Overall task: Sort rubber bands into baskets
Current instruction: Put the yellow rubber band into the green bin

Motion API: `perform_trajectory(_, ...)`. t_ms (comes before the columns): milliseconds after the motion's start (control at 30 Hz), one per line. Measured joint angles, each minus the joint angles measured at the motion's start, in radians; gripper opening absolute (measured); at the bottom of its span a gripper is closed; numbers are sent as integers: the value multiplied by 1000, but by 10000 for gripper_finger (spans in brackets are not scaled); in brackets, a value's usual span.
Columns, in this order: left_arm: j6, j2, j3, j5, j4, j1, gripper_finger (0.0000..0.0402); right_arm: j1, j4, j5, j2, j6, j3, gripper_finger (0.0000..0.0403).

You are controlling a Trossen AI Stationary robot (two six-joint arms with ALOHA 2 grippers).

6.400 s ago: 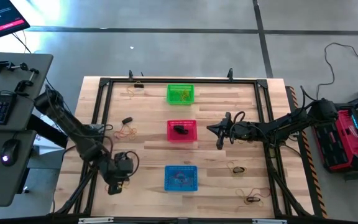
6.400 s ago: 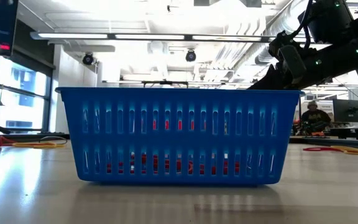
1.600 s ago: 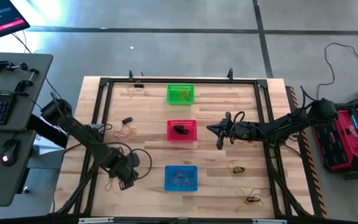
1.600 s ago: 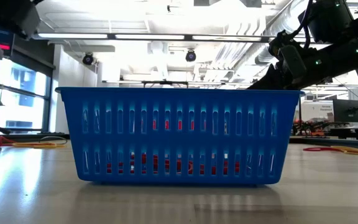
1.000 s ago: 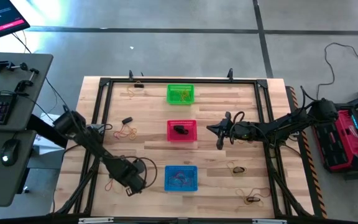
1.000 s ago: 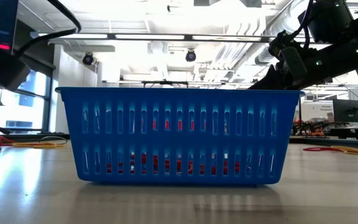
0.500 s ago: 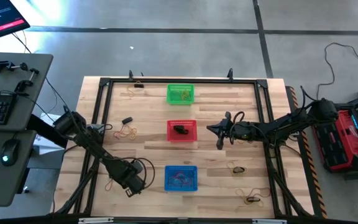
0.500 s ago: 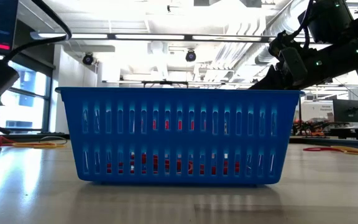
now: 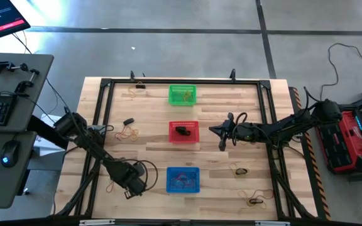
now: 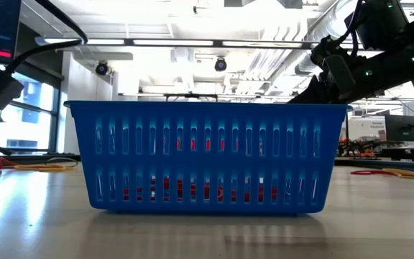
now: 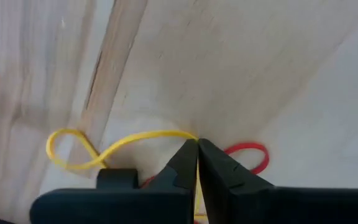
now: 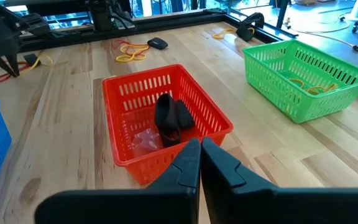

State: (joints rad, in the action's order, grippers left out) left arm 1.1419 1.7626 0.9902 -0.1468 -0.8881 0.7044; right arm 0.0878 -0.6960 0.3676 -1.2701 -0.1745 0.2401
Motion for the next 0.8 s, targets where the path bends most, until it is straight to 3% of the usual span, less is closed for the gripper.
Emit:
perform_trajectory(300, -82, -1, 75, 20, -161, 0, 0, 0, 0, 0, 0, 0, 0, 0)
perform_trajectory(567, -61, -29, 87, 26, -172, 0, 2, 0, 0, 0, 0, 0, 0, 0)
perform_trajectory(800, -36, -26, 28, 2, -156, 0, 51, 0, 5, 0, 0, 0, 0, 0)
